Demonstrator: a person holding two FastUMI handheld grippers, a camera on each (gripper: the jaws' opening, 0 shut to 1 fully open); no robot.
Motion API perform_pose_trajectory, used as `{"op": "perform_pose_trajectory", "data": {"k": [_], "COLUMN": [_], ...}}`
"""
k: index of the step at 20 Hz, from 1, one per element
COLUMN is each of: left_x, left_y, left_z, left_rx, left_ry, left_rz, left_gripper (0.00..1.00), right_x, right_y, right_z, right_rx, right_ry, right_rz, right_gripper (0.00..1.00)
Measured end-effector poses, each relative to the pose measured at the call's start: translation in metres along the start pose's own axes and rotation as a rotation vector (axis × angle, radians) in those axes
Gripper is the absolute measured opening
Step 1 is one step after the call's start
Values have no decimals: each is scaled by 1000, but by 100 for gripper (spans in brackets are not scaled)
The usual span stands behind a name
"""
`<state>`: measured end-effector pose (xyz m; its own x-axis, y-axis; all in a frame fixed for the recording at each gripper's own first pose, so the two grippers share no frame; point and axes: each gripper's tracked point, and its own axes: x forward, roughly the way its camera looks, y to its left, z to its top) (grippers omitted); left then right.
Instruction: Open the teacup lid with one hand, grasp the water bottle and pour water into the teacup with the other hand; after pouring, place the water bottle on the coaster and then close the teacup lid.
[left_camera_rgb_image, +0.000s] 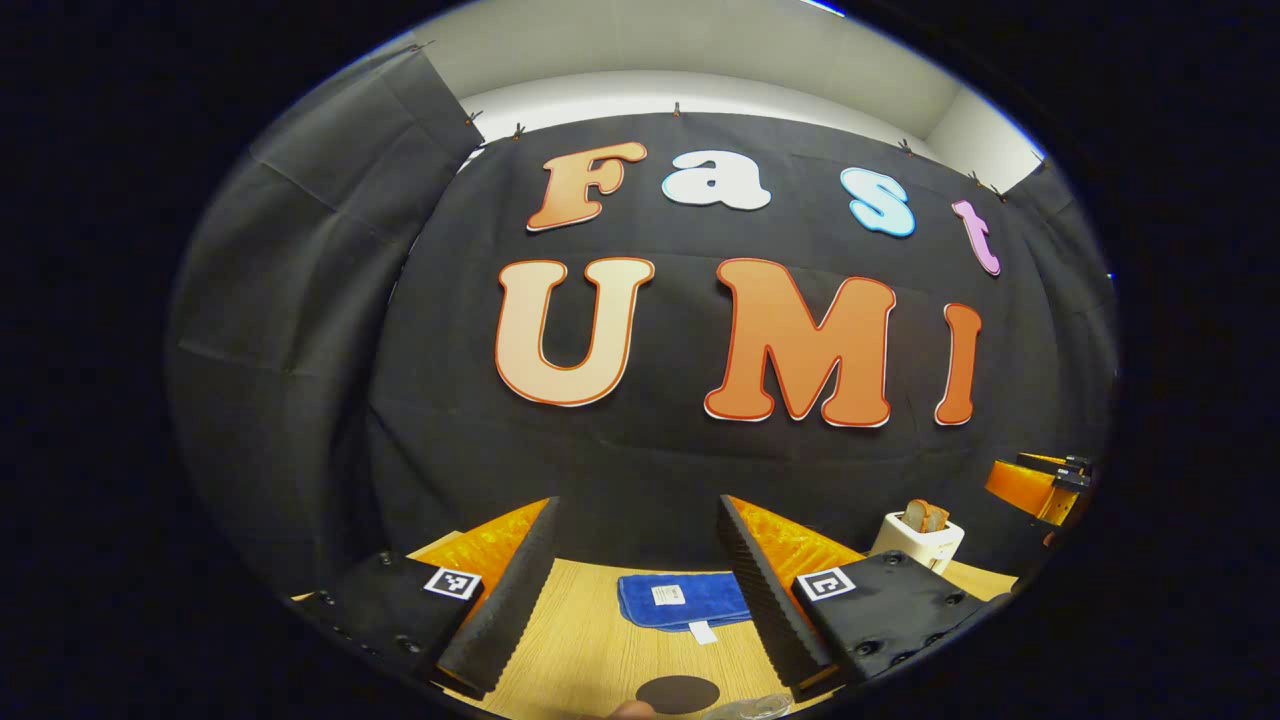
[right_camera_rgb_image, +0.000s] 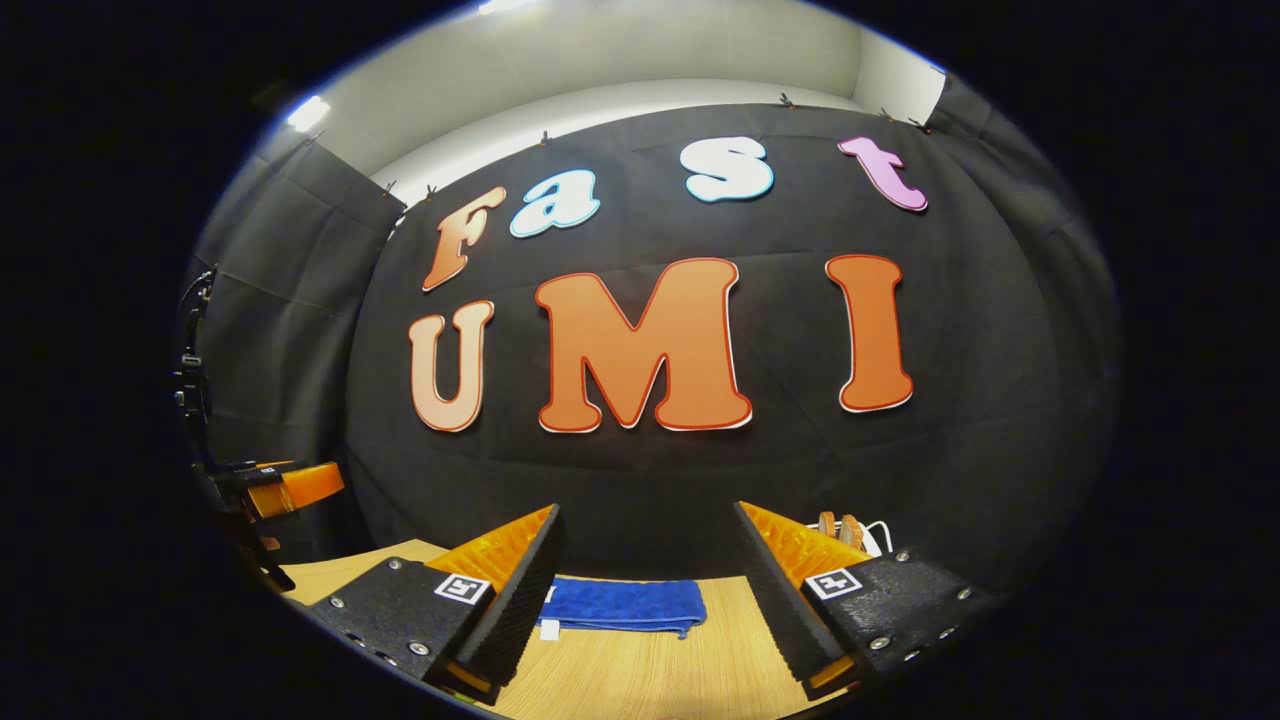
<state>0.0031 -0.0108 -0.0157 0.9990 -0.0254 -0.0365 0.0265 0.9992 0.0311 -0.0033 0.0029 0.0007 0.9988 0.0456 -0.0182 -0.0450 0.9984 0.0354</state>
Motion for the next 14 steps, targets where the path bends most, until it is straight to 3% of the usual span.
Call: {"op": "perform_pose_trajectory", "data": {"k": [12, 14], "left_x": [-19, -25], "left_y": [6, 19], "left_z": [7, 2], "left_rx": [-1, -6], "left_ry": [-1, -2], "left_rz": [-7, 32], "left_gripper": [99, 99], "right_x": [-12, -19], "right_y": [9, 16], "right_z": [5, 5], "right_rx": [-6, -9], "right_ry": [-3, 3], "right_rz": [12, 36], "right_gripper": [99, 99]}}
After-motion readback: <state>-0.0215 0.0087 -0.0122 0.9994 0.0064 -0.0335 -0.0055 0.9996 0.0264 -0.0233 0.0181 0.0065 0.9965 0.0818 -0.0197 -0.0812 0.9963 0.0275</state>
